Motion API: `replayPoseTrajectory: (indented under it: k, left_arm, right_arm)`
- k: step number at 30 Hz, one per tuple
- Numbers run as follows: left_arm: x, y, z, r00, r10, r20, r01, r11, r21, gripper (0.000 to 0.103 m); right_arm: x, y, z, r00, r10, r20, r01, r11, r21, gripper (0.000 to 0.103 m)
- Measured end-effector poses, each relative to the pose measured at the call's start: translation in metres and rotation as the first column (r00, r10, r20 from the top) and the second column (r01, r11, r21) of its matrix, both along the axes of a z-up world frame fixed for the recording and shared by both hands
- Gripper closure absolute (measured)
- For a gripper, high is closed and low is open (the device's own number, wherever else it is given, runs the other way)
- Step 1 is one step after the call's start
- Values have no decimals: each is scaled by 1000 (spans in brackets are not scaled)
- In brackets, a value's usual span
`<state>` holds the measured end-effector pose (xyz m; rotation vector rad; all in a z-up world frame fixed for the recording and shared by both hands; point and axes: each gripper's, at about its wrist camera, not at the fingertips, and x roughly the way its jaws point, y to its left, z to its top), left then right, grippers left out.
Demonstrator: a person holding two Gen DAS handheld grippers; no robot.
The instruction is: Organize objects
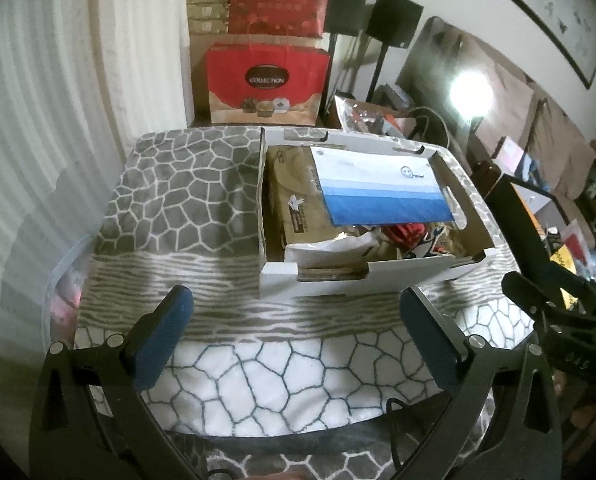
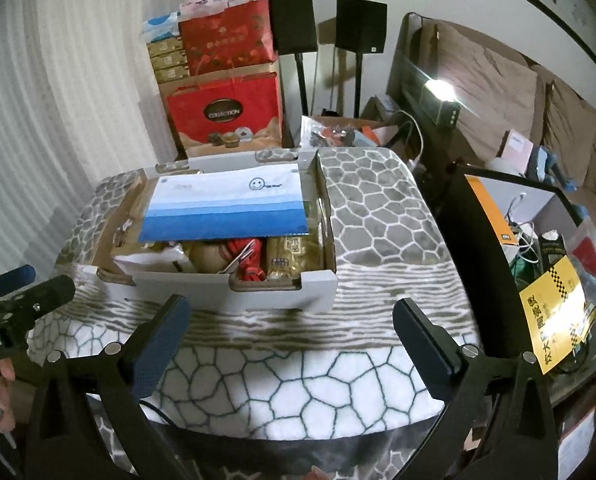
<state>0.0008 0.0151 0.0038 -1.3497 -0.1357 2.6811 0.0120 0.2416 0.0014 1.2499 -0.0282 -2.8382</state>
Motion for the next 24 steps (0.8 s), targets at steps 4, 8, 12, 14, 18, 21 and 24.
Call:
replayPoseTrajectory:
  k: [4, 8, 12, 14, 18, 21, 24]
  left_arm:
    - [5, 2, 1, 1000, 5, -16, -5, 1000, -27, 0]
    - [7, 1, 1, 1000, 13, -17, -14, 1000, -24, 0]
    - [9, 0, 2, 999, 26, -26, -26, 999, -32, 0]
    - [10, 1, 2, 999, 28, -31, -29, 999, -35, 0]
    - [10, 2, 1, 999, 28, -29, -29, 999, -37, 0]
    - [9, 3, -1, 999, 25, -22, -26, 999, -36, 0]
    - [9, 3, -1, 999, 27, -24, -28, 999, -42, 0]
  right_arm:
    - [2, -1, 1, 1000, 1, -1, -1, 1000, -10, 1]
    - [5, -2, 3, 1000, -4, -13, 3, 1000, -3, 1]
    - [8, -5, 5, 1000, -2, -21, 2, 1000, 8, 1]
    - [8, -8, 4, 1000, -2, -21, 2, 1000, 14, 1]
    - [8, -12, 4, 1000, 8, -16, -8, 1000, 6, 1]
    - [8, -15, 2, 1000, 11, -11, -11, 1000, 6, 1]
    - [8, -15, 1, 1000, 10, -9, -10, 1000, -3, 1]
